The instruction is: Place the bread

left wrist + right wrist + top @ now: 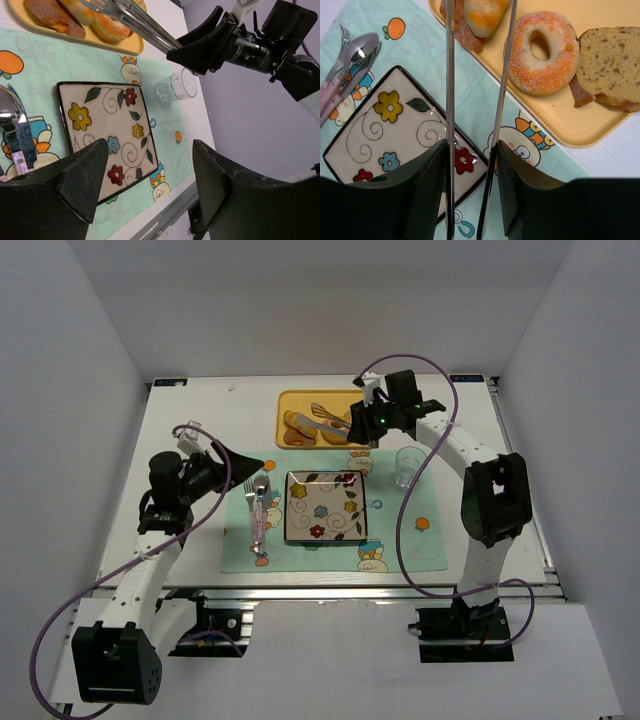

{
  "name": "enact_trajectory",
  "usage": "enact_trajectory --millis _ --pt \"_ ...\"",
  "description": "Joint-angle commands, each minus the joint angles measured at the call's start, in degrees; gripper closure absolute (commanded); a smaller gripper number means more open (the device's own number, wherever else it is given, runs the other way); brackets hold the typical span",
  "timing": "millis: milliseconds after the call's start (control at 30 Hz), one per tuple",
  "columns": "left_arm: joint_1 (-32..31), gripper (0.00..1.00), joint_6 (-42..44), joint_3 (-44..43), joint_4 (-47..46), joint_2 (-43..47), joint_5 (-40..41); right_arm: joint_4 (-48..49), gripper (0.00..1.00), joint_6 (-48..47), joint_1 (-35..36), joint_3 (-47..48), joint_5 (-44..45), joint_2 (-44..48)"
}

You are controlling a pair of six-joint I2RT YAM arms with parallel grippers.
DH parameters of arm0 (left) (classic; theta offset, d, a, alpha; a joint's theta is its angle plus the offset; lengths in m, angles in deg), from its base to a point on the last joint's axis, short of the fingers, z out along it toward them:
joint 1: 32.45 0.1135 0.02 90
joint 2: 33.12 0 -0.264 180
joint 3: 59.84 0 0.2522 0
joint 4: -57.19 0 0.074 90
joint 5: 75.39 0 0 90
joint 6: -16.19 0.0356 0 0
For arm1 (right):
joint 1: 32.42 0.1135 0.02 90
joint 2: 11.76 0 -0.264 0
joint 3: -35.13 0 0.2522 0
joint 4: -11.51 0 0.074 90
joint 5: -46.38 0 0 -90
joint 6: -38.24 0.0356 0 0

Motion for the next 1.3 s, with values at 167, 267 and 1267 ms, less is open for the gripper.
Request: enact_trajectory --millis 167,267,1267 --pt "-0.2 0.22 -0.2 0.6 -0.2 1.4 0.6 2.3 0.51 -1.9 1.5 2.3 0.9 -1.3" --pt "-0.2 0.22 -0.1 0.8 -0.1 1.4 0.8 2.4 0.51 -2.1 1.8 2.1 1.3 -1.6" --pt "-0.2 0.22 -0.2 -0.1 -0.4 1.1 0.8 2.3 0.66 -3.6 1.7 0.0 3.5 -2.7"
